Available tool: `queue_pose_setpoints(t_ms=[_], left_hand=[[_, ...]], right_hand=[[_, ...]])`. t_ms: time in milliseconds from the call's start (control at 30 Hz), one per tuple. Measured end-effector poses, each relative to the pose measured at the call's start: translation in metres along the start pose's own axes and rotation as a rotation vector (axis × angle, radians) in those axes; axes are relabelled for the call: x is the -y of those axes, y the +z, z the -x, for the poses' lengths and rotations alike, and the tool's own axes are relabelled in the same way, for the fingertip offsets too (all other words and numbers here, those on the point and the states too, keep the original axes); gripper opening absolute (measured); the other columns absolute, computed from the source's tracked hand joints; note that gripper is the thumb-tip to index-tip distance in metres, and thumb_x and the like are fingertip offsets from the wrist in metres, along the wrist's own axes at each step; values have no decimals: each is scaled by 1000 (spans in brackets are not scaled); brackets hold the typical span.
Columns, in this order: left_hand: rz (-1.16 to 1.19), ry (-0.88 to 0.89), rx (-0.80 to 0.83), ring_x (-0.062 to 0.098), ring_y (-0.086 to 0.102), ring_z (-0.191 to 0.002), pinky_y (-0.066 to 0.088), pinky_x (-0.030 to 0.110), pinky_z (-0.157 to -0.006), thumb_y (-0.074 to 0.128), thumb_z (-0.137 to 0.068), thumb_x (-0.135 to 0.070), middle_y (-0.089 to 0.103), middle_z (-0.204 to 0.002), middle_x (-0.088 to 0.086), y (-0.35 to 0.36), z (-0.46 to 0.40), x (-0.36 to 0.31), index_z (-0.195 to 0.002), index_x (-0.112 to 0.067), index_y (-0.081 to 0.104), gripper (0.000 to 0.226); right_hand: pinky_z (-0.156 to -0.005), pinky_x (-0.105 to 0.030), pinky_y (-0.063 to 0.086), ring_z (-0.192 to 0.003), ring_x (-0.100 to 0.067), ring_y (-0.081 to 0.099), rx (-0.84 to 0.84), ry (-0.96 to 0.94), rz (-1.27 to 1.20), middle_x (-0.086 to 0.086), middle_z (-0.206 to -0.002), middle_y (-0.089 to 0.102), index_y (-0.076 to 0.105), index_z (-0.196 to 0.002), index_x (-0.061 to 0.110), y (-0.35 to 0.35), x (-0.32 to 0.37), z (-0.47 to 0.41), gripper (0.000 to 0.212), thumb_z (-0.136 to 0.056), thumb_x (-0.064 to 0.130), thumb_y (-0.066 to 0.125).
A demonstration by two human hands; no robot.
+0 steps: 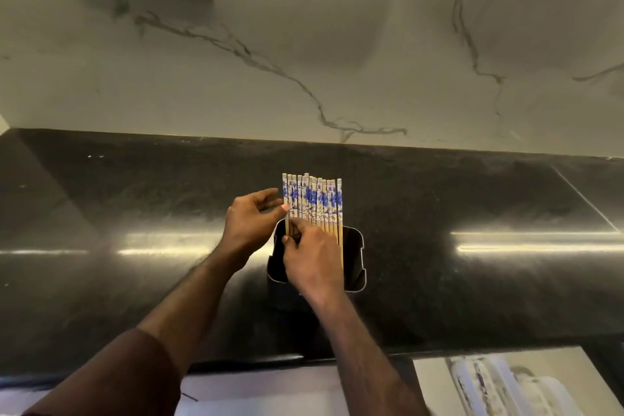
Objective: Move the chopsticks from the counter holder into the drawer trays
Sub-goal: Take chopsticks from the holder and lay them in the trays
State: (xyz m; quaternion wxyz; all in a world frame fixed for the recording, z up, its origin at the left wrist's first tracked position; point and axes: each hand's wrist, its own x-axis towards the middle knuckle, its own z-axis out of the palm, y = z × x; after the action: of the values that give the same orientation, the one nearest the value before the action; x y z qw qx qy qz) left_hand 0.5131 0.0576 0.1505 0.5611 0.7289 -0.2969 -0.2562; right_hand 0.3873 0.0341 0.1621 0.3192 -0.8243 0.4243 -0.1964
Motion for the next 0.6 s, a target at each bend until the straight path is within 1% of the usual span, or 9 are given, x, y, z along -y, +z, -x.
queue_pose_setpoints(t_ms=[67,100,167,267,333,400,467,500,600], left_hand=[[157,-20,85,4,71,-90,56,16,-74,70,-84,-7,76,-100,0,3,-3,2,-104,-23,71,25],[192,-11,106,6,72,-89,56,16,-72,70,-85,-6,77,-95,-2,5,-4,4,-96,-27,73,24],[241,3,124,11,73,-88,56,18,-69,70,-84,-6,78,-90,-4,7,-4,5,-89,-27,74,22],[265,12,118,16,74,-86,57,21,-68,72,-83,-7,78,-89,0,10,-7,8,-92,-20,75,16],[277,14,113,17,74,-86,57,21,-68,72,-82,-6,78,-89,1,10,-6,8,-94,-15,75,15],[286,32,96,16,74,-86,56,19,-68,72,-81,-5,78,-88,0,8,-5,6,-94,-15,75,16],[296,71,72,14,74,-85,55,17,-69,72,-81,-3,78,-87,-3,4,-2,1,-93,-17,74,18],[295,96,58,13,74,-85,55,16,-69,72,-81,-3,78,-86,-5,0,-1,-4,-93,-18,74,19],[289,179,19,17,73,-87,59,25,-76,72,-80,-5,77,-89,0,-17,4,-29,-99,-16,72,22]], right_hand=[[-69,-10,33,-82,3,48,-11,5,-1,8,-111,69,59,-127,24,4,-4,-1,34,-94,21,60],[-68,-8,32,-82,3,48,-12,3,-3,8,-110,68,59,-128,24,5,-5,0,34,-94,21,60],[-63,-5,31,-79,5,48,-11,2,-14,10,-108,68,58,-128,26,7,-7,1,35,-93,21,60],[-61,-6,33,-75,5,49,10,13,-13,11,-104,67,61,-122,25,8,-10,3,28,-94,22,60],[-62,-7,35,-76,3,52,17,28,-13,10,-103,67,63,-118,24,6,-10,3,24,-94,22,60],[-64,-8,38,-80,1,54,15,31,-19,9,-103,68,64,-116,23,3,-9,4,22,-95,22,59],[-71,-11,45,-85,0,57,1,29,-32,7,-105,69,64,-117,23,-3,-5,5,22,-95,22,59],[-75,-15,49,-87,0,58,-15,24,-38,6,-106,69,65,-117,23,-6,-3,5,23,-95,22,59],[-86,-26,55,-94,-4,63,-101,1,-67,4,-109,71,64,-121,22,-20,7,6,27,-94,25,61]])
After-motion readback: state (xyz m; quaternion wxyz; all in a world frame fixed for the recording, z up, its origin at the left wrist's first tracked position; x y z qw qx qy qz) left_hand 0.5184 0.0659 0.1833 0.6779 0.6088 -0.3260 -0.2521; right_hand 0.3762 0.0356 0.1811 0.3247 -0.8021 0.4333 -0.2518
